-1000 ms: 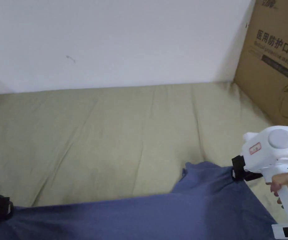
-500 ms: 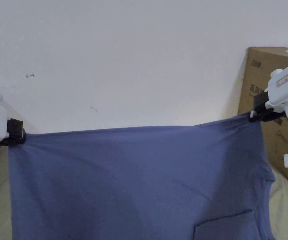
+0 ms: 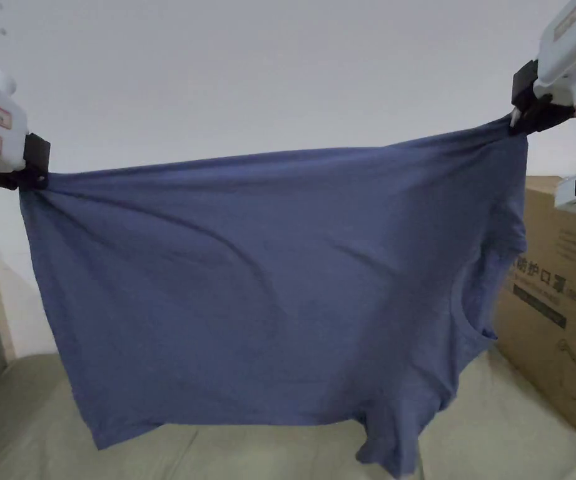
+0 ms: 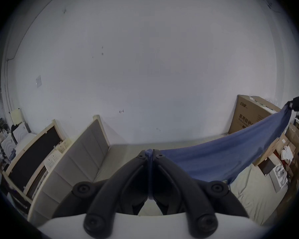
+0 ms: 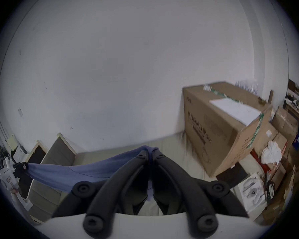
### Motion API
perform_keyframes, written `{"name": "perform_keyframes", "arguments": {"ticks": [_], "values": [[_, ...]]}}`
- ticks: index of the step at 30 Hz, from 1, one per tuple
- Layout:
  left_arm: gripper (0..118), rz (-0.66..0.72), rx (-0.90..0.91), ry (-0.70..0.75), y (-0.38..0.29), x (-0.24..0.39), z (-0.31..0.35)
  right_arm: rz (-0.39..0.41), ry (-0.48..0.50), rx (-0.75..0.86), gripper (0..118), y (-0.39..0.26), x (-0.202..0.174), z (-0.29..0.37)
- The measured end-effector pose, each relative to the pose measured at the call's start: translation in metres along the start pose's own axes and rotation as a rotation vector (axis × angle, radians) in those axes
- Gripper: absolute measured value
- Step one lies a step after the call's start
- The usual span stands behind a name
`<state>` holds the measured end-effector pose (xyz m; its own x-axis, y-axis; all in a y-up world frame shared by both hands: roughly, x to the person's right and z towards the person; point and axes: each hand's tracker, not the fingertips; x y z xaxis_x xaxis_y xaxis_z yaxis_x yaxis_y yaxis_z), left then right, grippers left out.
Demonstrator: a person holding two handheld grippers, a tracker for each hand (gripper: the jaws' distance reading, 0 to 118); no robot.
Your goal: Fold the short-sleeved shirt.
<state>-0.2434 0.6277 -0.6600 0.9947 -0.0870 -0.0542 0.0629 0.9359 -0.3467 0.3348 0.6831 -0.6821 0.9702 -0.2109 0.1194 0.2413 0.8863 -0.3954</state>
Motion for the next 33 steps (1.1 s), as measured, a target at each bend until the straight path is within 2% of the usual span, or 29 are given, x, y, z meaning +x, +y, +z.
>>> {"name": "perform_keyframes", "arguments": {"ticks": [4,6,8,11,14,16,22,26,30,33], "values": [[3,0.003,0.031,0.011,-0.002,-0.008,0.017,-0.007,0.049,0.023,3,0.003,0.01,0.026],[3,0.014,0.011,-0.011,-0.01,-0.01,0.015,-0.03,0.061,0.01,3,-0.005,0.013,0.028],[3,-0.001,-0.025,-0.013,-0.021,-0.013,-0.001,-0.012,0.051,-0.025,3,-0.02,0.012,0.019],[3,-0.049,-0.105,0.008,-0.058,-0.002,-0.026,0.036,0.006,-0.111,3,-0.053,0.013,-0.012],[3,-0.061,-0.217,0.008,-0.109,0.009,-0.061,0.032,-0.018,-0.207,3,-0.097,0.017,-0.053],[3,-0.067,-0.302,0.0,-0.156,0.018,-0.089,0.032,-0.074,-0.298,3,-0.139,0.023,-0.095],[3,0.001,-0.506,-0.008,-0.295,0.038,-0.161,-0.074,-0.154,-0.553,3,-0.274,0.059,-0.21],[3,0.039,-0.599,0.026,-0.366,0.049,-0.187,-0.159,-0.196,-0.7,3,-0.361,0.085,-0.254],[3,0.017,-0.655,0.025,-0.409,0.048,-0.211,-0.175,-0.248,-0.792,3,-0.41,0.111,-0.277],[3,0.02,-0.677,0.018,-0.422,0.044,-0.209,-0.172,-0.229,-0.796,3,-0.419,0.122,-0.275]]}}
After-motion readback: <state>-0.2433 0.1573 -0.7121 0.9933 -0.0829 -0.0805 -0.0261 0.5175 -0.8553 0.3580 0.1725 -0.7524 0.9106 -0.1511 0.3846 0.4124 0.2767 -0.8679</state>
